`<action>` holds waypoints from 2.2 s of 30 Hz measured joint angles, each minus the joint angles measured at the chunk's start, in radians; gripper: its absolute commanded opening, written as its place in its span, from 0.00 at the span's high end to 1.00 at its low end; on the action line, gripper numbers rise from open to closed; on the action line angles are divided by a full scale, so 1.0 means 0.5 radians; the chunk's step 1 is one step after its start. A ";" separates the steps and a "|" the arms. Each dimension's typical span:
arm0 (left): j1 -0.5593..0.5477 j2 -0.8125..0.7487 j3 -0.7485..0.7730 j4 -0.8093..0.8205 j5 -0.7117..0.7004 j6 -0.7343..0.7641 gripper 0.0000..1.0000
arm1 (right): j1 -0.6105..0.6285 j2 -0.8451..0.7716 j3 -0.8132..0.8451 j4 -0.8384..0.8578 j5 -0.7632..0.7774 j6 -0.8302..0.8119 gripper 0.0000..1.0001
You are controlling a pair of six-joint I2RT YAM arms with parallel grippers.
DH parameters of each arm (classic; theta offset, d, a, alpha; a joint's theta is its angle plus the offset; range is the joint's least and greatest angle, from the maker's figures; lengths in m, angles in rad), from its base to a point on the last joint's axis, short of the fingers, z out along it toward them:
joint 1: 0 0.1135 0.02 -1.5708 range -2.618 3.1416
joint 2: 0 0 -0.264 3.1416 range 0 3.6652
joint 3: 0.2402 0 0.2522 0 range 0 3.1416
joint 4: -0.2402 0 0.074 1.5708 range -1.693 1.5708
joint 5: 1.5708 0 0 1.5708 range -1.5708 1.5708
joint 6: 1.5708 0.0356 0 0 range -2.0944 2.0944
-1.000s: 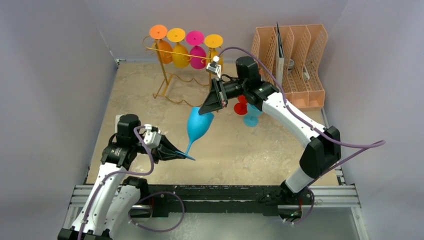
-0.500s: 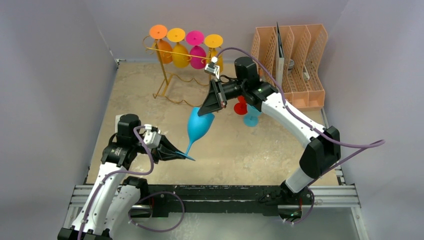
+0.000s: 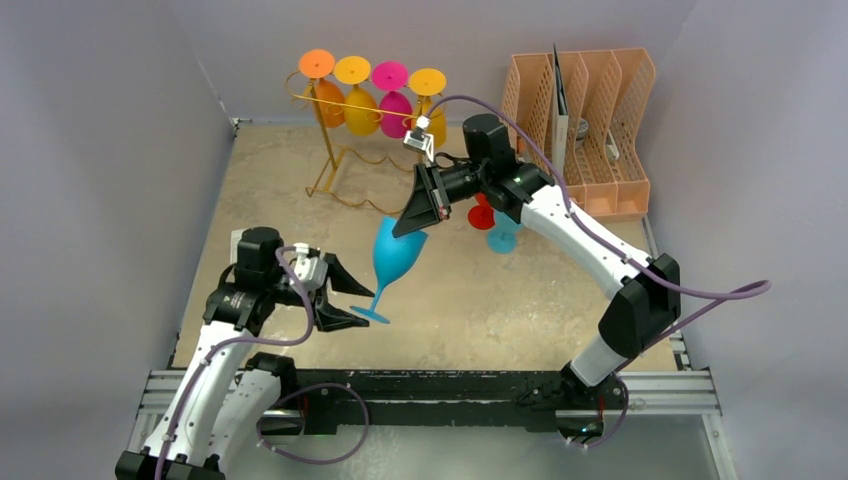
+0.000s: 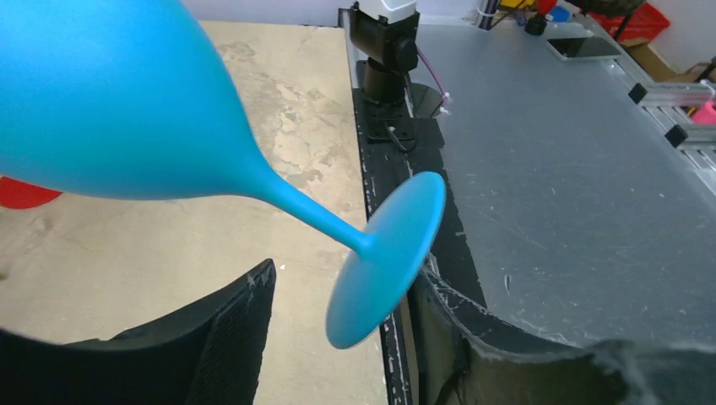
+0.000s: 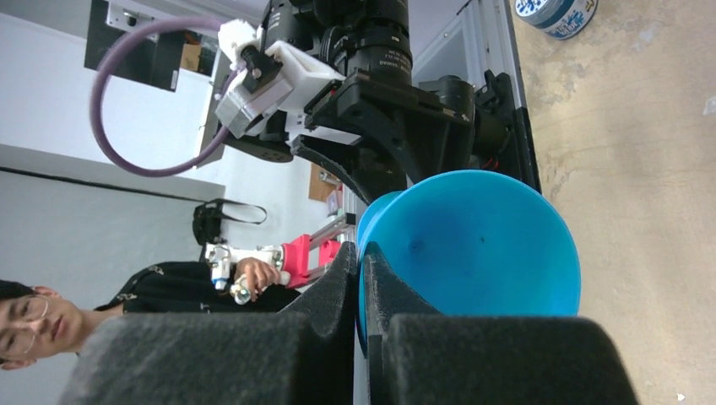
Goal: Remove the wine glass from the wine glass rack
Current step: Place the wine glass at the center of the board.
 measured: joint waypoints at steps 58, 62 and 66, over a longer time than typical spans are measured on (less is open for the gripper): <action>0.000 -0.226 0.231 -0.010 -2.741 -1.678 0.00 | 0.106 -0.366 -0.196 -0.785 2.217 -1.129 1.00; 0.000 -0.220 0.236 -0.028 -2.784 -1.677 0.00 | 0.208 -0.323 -0.227 -0.717 2.373 -1.305 1.00; 0.000 -0.219 0.243 -0.058 -2.817 -1.676 0.00 | 0.247 -0.283 -0.361 -0.539 2.481 -1.422 1.00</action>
